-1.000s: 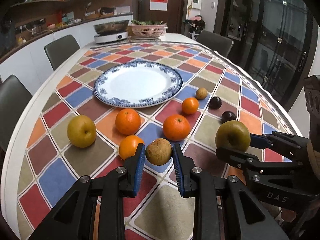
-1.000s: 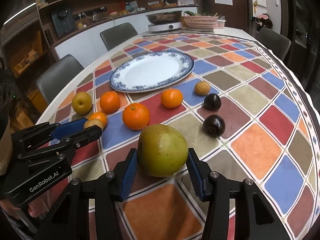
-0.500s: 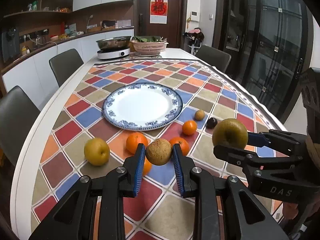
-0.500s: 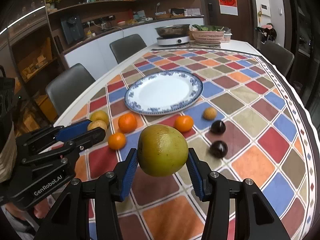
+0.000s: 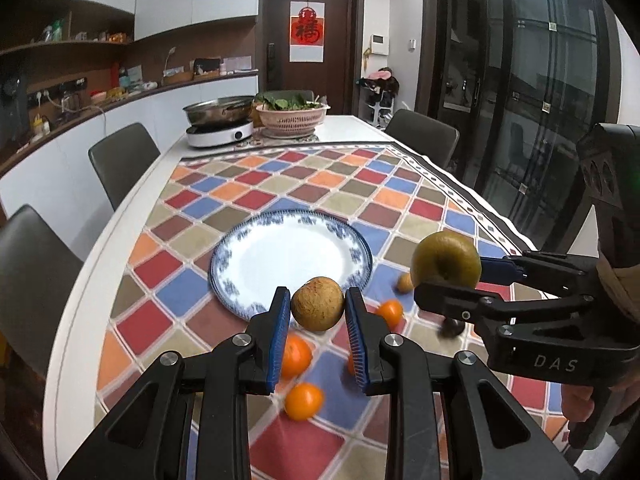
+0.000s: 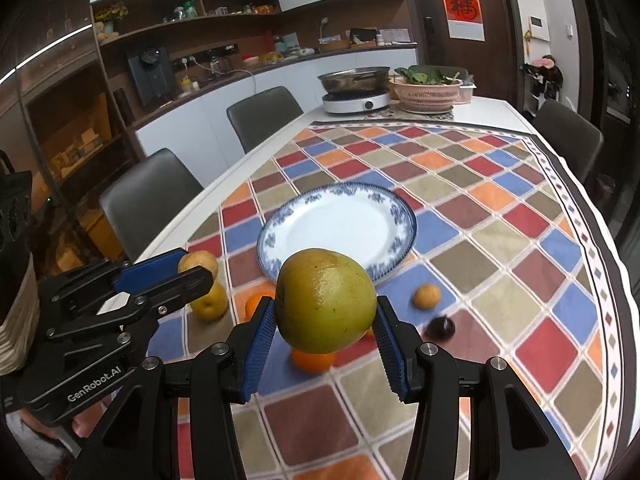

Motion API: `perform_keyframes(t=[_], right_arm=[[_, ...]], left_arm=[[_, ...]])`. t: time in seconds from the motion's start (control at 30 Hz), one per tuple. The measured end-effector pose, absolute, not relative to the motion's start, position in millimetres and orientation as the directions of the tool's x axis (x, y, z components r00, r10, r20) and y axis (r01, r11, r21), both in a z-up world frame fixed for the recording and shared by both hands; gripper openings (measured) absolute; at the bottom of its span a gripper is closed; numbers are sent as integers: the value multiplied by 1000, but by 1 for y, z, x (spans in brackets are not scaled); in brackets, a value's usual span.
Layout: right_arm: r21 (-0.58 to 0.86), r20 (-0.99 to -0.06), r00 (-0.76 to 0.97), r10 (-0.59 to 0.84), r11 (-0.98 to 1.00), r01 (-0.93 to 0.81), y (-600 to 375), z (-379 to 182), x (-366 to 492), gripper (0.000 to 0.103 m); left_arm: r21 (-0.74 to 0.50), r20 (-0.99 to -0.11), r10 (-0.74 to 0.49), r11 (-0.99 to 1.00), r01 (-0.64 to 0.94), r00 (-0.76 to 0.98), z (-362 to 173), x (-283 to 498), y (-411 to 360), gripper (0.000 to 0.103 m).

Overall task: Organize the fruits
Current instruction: 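Carry brown fruit in left tool while right tool carries pear over the plate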

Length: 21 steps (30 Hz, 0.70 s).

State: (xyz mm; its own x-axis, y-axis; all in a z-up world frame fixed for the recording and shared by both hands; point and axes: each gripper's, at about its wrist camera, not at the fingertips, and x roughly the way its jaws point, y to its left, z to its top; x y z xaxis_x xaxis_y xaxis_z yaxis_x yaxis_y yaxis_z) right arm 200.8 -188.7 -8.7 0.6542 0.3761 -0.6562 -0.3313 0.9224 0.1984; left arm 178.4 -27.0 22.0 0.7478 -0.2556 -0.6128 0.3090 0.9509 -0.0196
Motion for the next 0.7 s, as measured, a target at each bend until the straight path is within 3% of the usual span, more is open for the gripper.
perform_keyframes(t=[0.4, 0.7], right_arm=[[151, -667, 656, 355, 926, -347, -176, -2, 261, 48], [151, -711, 606, 355, 920, -362, -160, -17, 311, 47]], left_arm=[[2, -623, -248, 948, 319, 742, 27, 239, -20, 28], [-34, -681, -254, 948, 317, 687, 8, 296, -10, 28]])
